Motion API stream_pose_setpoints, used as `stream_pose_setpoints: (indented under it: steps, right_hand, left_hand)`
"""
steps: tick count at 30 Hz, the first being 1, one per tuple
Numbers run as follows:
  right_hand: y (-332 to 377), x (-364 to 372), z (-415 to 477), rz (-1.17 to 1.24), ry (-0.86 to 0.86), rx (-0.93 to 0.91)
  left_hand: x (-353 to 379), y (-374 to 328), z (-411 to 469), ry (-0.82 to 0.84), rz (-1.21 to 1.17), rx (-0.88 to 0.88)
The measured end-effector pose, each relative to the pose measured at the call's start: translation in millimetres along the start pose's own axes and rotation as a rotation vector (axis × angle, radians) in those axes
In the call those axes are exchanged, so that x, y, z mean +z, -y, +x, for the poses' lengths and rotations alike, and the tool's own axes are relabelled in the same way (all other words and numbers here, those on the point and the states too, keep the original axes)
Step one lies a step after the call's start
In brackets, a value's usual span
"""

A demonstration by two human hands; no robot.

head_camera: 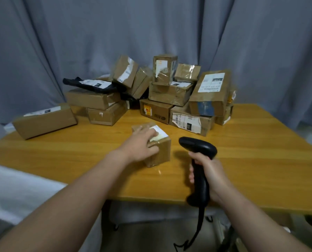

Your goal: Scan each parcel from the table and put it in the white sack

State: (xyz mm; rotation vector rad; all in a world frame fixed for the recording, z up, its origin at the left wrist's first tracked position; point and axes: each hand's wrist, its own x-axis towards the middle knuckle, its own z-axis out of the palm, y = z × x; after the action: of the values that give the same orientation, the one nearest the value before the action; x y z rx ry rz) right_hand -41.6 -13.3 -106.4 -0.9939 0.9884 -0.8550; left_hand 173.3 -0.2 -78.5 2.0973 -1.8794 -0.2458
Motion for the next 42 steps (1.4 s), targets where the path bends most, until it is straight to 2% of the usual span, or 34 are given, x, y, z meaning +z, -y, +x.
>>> stream_pose_setpoints:
  steps: [2,5,10,14,17,19,22,23,29,34,38,42]
  right_hand:
    - [-12.2,-11.0,-16.8,0.064,-0.067,-0.002]
    - [-20.0,-27.0,-32.5,-0.051,-0.137,-0.095]
    - [-26.4,-38.3,-43.7,-0.176,-0.112,-0.194]
    - [-30.2,-35.8,-43.9,-0.267,-0.096,-0.248]
    - [-31.9,-38.4,-43.8,-0.284,-0.082,-0.254]
    - [-33.4,-40.5,-43.4,-0.285,-0.075,-0.254]
    - [-35.4,-42.3,-41.0,-0.289,-0.072,-0.269]
    - [-35.7,-42.2,-40.4,-0.292,-0.069,-0.274]
    - [-34.8,-42.2,-40.1,-0.265,-0.046,-0.292]
    - [-35.3,-42.9,-40.5,-0.27,-0.035,-0.292]
    - [-38.0,-42.3,-39.3,-0.271,-0.032,-0.297]
    - [-39.1,-41.4,-37.9,-0.263,-0.048,-0.302]
  left_hand:
    - [3.0,-11.4,-29.5,0.01,-0.064,0.07]
    - [3.4,-21.4,-62.6,0.037,-0.111,0.118]
    - [-2.9,-40.0,-84.6,0.002,0.043,-0.06]
    - [5.2,-57.0,-80.9,-0.065,0.072,-0.217]
    - [14.1,-56.9,-78.0,-0.159,0.061,-0.27]
    - [13.0,-52.2,-79.8,-0.195,-0.117,-0.282]
    - [6.4,-42.9,-86.5,-0.162,-0.69,-0.332]
    - [5.3,-40.1,-89.9,-0.139,-0.817,-0.343]
    - [10.8,-23.5,-103.7,-0.201,-1.033,-0.257]
    - [13.9,-7.9,-103.9,-0.353,-0.738,-0.204]
    - [7.8,-16.1,-96.1,-0.18,-0.211,-0.121]
    - [-4.1,-45.1,-67.1,-0.14,0.153,-0.119]
